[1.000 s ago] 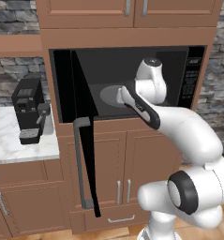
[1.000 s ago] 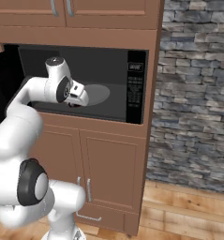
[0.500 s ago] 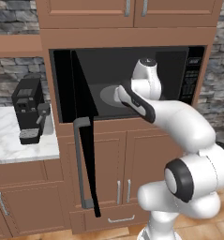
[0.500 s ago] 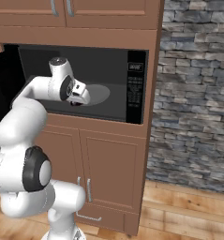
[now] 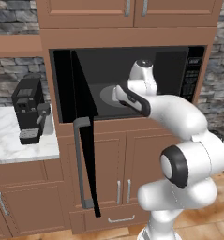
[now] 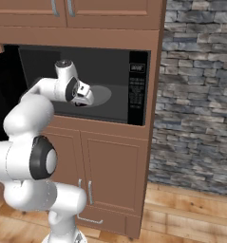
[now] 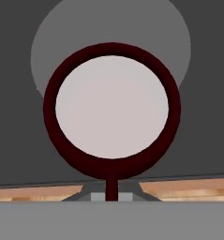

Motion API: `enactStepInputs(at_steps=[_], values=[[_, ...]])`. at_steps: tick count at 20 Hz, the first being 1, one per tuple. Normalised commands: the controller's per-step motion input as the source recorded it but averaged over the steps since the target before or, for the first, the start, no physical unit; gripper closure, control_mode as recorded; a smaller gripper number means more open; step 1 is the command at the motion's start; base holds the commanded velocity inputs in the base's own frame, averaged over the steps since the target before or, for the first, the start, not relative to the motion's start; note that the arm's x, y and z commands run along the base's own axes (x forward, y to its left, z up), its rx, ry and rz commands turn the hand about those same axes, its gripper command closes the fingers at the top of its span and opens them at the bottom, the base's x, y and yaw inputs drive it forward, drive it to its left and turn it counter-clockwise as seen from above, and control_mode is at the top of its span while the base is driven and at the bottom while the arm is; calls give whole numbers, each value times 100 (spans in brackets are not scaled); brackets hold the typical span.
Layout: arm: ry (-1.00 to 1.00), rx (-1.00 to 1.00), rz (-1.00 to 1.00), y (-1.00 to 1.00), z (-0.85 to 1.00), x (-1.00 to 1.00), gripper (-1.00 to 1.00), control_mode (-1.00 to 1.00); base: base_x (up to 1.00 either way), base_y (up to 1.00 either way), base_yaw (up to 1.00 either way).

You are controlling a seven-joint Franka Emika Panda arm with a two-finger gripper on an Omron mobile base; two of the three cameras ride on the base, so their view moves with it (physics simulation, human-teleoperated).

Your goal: Pick the mug from the counter and place it inside the microwave. Then close the microwave.

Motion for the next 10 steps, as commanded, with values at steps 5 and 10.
enactStepInputs(at_steps=[5, 10], values=[[0, 0, 0, 0, -3, 28, 100, -100, 0, 0, 0], [0, 0, 0, 0, 0, 26, 100, -100, 0, 0, 0]])
